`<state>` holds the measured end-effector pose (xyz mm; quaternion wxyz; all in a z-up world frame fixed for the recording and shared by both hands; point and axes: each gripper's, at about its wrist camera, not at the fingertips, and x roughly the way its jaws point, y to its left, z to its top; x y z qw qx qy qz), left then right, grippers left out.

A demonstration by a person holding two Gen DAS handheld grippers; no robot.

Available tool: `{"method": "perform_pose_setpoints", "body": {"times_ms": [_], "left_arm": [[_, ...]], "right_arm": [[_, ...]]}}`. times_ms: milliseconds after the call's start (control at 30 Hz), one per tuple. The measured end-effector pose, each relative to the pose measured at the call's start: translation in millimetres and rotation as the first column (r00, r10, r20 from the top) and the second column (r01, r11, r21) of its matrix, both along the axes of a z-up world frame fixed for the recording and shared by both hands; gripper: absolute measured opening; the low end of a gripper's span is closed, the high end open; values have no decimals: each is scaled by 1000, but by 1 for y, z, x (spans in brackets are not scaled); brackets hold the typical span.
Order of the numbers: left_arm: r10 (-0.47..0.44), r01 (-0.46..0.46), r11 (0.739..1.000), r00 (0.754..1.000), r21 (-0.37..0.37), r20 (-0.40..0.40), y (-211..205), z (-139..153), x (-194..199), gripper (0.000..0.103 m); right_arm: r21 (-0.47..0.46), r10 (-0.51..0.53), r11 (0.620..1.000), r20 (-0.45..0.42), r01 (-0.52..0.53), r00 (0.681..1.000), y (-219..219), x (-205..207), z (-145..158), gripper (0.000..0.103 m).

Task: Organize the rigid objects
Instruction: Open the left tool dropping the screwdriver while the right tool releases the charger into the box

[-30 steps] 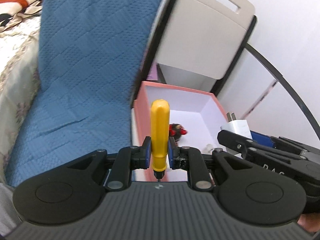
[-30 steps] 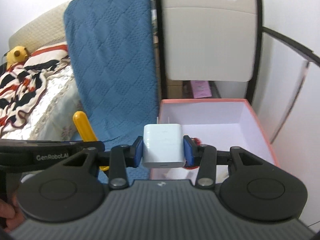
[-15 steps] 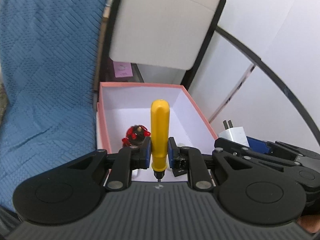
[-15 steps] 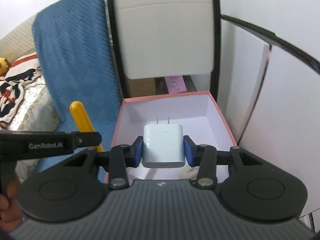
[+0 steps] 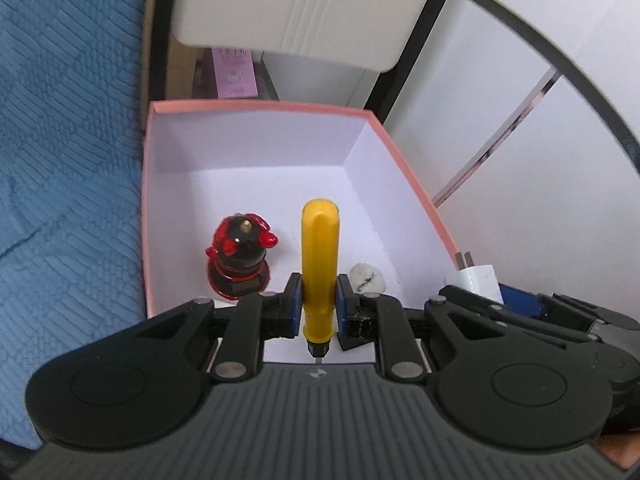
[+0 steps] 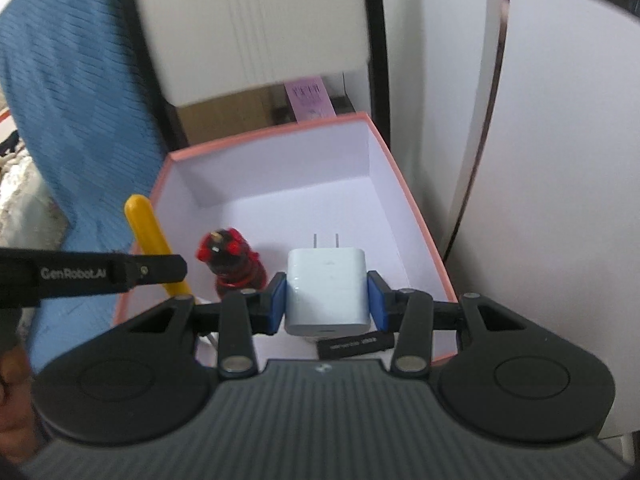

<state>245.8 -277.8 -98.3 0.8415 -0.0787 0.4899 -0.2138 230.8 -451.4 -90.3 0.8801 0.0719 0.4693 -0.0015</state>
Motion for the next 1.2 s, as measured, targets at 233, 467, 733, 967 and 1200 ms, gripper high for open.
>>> {"method": "perform_pose_setpoints", "body": {"times_ms": [233,467,733,967,1200], "left_arm": [[-9,11,1000,998,29,-62,-24,-39,26,20],[-6,11,999,994,44,-107,-36,-67,44,20],[-5,12,999,993,50,-122,-38,-77,49,20],[-3,8,999,993,35,-120,-34,-74,47,21],[-3,6,1000,996,23,-92,-30,-60,37,21]], "right_arm": [[15,-5,1000,-79,7,997,-16,25,-44,45],[26,-3,1000,-127,6,992,-23,45,-76,45],[41,7,999,-144,-1,990,-21,51,-86,45],[37,-8,999,-160,14,987,-22,48,-84,46],[27,-10,1000,-137,14,991,-20,43,-70,48]]}}
